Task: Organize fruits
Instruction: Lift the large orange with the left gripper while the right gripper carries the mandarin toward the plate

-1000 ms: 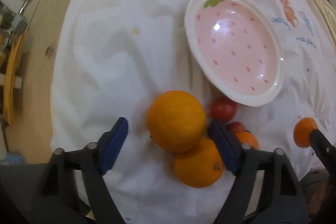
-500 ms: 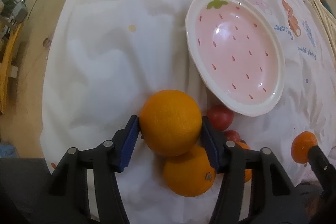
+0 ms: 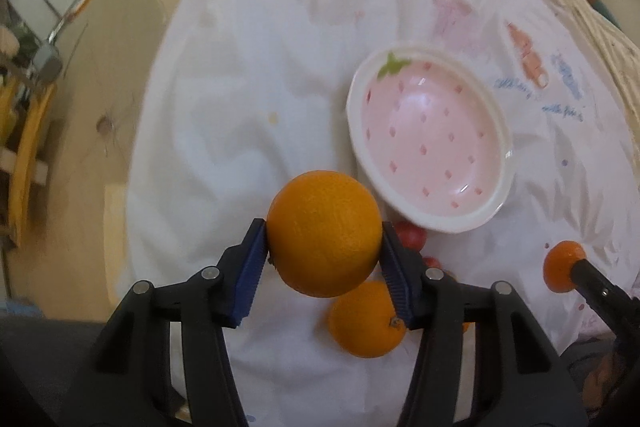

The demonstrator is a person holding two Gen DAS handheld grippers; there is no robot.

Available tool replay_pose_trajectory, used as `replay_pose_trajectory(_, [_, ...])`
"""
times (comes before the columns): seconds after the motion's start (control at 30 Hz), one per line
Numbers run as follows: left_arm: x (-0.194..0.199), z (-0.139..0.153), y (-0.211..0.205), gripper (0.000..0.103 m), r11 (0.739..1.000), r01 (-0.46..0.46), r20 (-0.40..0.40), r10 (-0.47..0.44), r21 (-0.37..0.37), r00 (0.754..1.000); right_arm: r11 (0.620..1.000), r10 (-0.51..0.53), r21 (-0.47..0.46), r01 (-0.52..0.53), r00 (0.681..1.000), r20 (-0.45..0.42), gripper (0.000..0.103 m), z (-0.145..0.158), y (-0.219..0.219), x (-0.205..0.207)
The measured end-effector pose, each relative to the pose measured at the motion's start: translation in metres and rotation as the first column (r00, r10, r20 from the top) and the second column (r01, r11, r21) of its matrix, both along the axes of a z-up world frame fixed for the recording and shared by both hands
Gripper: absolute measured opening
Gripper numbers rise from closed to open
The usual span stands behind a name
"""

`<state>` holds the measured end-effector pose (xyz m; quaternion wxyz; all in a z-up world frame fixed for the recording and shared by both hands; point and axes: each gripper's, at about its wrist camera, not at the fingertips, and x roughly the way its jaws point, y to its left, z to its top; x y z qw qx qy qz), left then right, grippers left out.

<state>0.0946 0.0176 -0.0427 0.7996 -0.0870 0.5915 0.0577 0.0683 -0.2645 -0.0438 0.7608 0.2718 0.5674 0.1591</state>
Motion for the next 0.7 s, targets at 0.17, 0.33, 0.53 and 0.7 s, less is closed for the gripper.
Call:
replay_pose_trajectory(0.17, [0.007,0.030,-0.013,0.051,0.996,0.081,0.092,-0.084,0.037,0.992,0.996,-0.028,-0.077,0.034,0.997,0.074,0.038,0.016,-0.010,0.002])
replay_pose_trajectory(0.33, [0.012,0.058,-0.019,0.051,0.988,0.130,0.162,-0.142,0.081,0.976,0.997,-0.043,-0.061,0.053,0.987,0.154,0.038,0.031,-0.015,0.009])
replay_pose_trajectory(0.53, [0.022,0.074,-0.026,0.051,0.977,0.167,0.228,-0.195,0.134,0.954,0.997,-0.059,-0.034,0.069,0.968,0.245,0.038,0.049,-0.024,0.024])
replay_pose_trajectory(0.7, [0.031,0.068,-0.025,0.051,0.975,0.182,0.232,-0.208,0.128,0.950,0.998,-0.051,-0.015,0.058,0.958,0.283,0.038,0.055,-0.022,0.043])
